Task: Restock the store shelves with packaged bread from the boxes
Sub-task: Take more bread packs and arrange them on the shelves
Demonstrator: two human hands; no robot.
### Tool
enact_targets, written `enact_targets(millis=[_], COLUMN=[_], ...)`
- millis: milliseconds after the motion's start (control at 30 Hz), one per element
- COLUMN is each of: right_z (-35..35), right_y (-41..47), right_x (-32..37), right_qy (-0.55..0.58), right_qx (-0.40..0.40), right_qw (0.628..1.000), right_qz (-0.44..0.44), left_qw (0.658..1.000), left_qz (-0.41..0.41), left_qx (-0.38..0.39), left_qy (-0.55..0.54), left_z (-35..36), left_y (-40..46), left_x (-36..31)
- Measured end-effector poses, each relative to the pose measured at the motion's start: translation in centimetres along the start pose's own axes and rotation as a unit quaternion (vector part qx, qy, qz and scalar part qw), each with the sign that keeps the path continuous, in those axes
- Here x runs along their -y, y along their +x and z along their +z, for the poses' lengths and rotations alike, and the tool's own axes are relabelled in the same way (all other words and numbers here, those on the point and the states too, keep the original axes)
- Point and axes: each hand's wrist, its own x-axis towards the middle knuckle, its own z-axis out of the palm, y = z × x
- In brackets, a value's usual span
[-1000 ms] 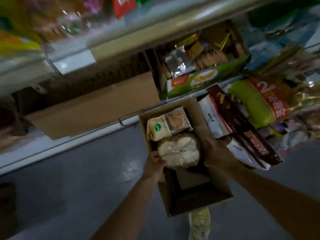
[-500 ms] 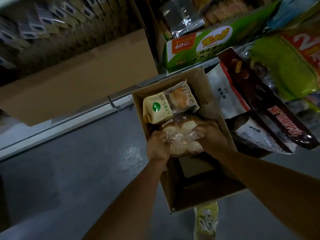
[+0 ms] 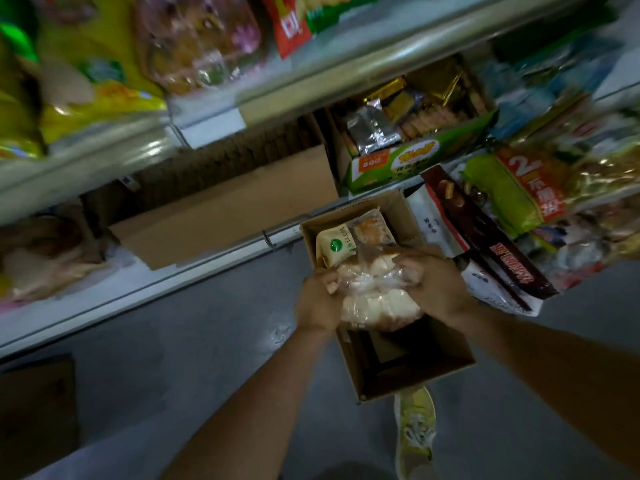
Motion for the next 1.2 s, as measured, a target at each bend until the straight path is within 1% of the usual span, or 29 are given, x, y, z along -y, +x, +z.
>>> enact_targets(millis=[67,167,267,333,500,600,700,767,867,967,1100,1200], right_z=[-2.8,-6.9,-11.2,-14.2,-21.1,-25.5,-29.8,-32.1,-34.9,-36.6,-37.8,-37.8], right_y=[-0.7,-1.7,-3.1,-4.4,-8.0,-10.6,-13.4,-14.9,-16.7,-18.4,-20.9,-21.8], right_x=[2.9,7.3,11.9,15.5,25.5,31.7,37.4,41.0,46.8,52.5,57.5,59.7], right_qy=[0.007,0.050,0.094,0.102,0.074,0.076,0.068,0.056,0.020,0.021,0.106,0.210], right_qx=[0.011,0.002,-0.001,-0.006,-0.027,-0.045,-0.024,-0.023,-0.084,-0.129,-0.132,-0.099], right_qw=[1.000,0.999,0.996,0.995,0.992,0.983,0.969,0.960,0.961,0.959,0.964,0.959], right_qz=[0.007,0.004,0.008,-0.011,-0.099,-0.161,-0.238,-0.272,-0.261,-0.252,-0.205,-0.164], left_qw=[1.000,0.999,0.996,0.993,0.978,0.968,0.955,0.949,0.929,0.925,0.906,0.897], left_qz=[0.010,0.043,0.092,0.121,0.198,0.228,0.263,0.277,0.307,0.290,0.315,0.322], left_qx=[0.001,0.007,0.005,-0.012,-0.068,-0.099,-0.131,-0.152,-0.206,-0.245,-0.277,-0.300], left_qy=[-0.024,0.014,0.021,0.014,0.018,0.034,0.034,0.021,0.021,-0.016,-0.053,-0.052], left_z=[-2.8,-7.7,-12.8,-16.3,-25.1,-30.0,-34.4,-37.1,-40.6,-43.6,-46.6,-47.8], left_y=[-0.9,-2.6,-5.5,-7.8,-14.0,-17.7,-21.4,-23.8,-27.3,-30.6,-34.5,-37.4], left_x=[-2.8,-7.0,-11.6,-14.7,-21.3,-25.4,-29.2,-31.3,-34.2,-36.2,-36.8,-36.3])
